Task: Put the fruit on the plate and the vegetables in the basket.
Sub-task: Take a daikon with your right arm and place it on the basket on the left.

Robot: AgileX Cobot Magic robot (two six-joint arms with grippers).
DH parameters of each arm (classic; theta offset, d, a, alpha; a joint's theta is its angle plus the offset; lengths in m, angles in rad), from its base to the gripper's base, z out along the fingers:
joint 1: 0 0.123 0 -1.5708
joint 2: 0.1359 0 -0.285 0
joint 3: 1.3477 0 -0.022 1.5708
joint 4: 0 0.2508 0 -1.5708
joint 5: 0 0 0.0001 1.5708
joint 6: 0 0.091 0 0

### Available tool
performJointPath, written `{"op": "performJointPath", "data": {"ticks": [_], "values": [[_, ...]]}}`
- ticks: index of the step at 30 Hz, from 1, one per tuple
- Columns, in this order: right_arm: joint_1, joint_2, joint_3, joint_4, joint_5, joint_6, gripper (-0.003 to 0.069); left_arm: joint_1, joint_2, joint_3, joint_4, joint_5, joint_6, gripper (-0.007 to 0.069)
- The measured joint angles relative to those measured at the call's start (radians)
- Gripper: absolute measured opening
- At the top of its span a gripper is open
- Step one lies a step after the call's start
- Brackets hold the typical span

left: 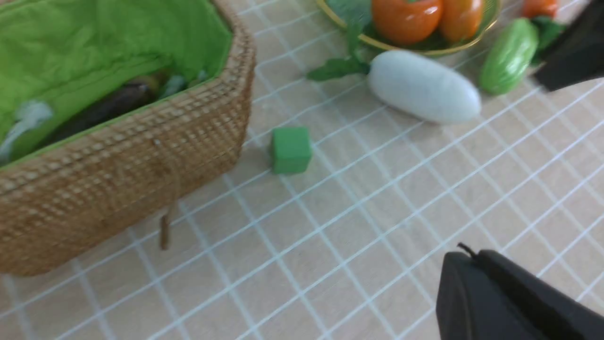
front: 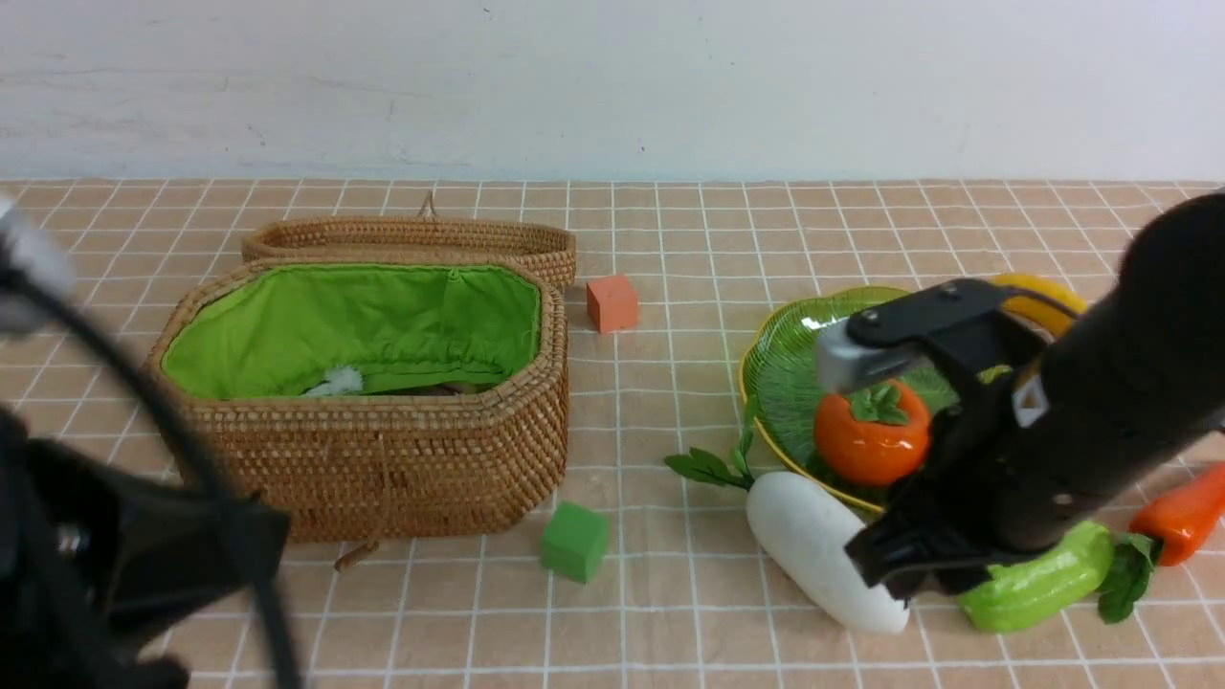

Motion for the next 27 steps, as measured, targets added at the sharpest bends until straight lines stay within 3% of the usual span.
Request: {"op": "performJointPath", "data": {"ticks": [5, 10, 15, 22, 27], "values": [[0.000, 0.162, -0.037, -0.060, -0.109, 0.000, 0.0503, 0.000, -0.219, 0.207, -0.049, -0.213, 0.026, -0.0013], [0.000, 0.261, -0.062, -0.124, -0.143, 0.000, 0.0604, 0.000, -0.307, 0.256, -0.052, -0.255, 0.027, -0.0013], [0.000, 0.337, -0.065, -0.151, -0.191, 0.000, 0.0598, 0.000, -0.316, 0.256, -0.053, -0.259, 0.027, -0.0013], [0.000, 0.384, -0.065, -0.140, -0.221, 0.000, 0.0510, 0.000, -0.316, 0.256, -0.053, -0.258, 0.027, -0.0013], [0.002, 0.381, -0.077, -0.135, -0.218, 0.000, 0.0507, 0.000, -0.316, 0.256, -0.053, -0.233, 0.027, -0.0013]]}}
